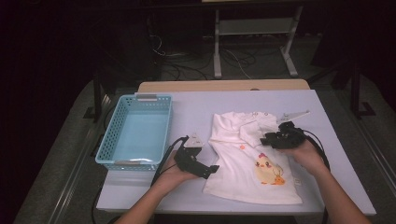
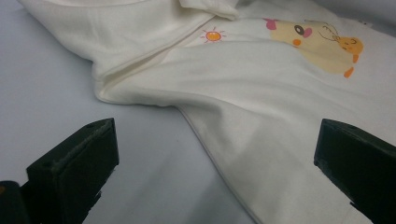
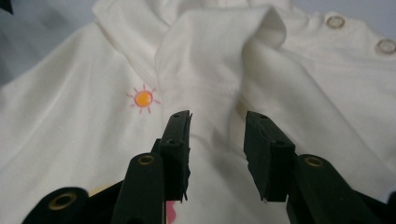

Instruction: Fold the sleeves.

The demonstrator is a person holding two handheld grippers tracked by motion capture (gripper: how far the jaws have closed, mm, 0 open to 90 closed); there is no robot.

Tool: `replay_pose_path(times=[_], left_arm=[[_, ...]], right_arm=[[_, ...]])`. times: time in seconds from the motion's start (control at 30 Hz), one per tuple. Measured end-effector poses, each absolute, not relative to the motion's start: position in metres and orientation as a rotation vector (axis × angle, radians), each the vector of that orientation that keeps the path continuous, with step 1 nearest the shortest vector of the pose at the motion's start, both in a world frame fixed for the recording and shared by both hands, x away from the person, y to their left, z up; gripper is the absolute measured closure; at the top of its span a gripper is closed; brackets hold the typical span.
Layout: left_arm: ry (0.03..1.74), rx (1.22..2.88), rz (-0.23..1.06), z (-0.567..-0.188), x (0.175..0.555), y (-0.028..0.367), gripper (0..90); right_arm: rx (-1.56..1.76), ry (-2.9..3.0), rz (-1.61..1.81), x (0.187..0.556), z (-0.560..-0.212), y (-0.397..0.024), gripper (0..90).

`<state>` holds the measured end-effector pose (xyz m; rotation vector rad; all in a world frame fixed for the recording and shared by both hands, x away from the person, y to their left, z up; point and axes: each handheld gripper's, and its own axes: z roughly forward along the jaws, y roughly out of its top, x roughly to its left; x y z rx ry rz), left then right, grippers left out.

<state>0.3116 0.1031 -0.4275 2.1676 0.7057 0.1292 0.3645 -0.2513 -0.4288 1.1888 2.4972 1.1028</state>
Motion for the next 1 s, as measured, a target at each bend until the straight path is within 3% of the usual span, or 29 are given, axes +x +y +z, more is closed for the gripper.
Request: replay_pose_path(times=[0.27, 0.5, 1.0], left_arm=[[0.679, 2.162, 0.127, -0.426, 0.303, 0.107, 0.0], [0.658, 2.159, 0.115, -0.425, 0.298, 0.106, 0.0], [0.673, 2.150, 0.119, -0.425, 0.301, 0.108, 0.0]], right_arm=[[1.224, 2.506, 1.090, 0.365, -0.438, -0.252, 65.3], [1.222, 2.521, 1.104, 0.369, -0.441, -0.249, 84.2], [1.141, 2.456, 1.264, 0.372, -0.407, -0.244, 85.5]])
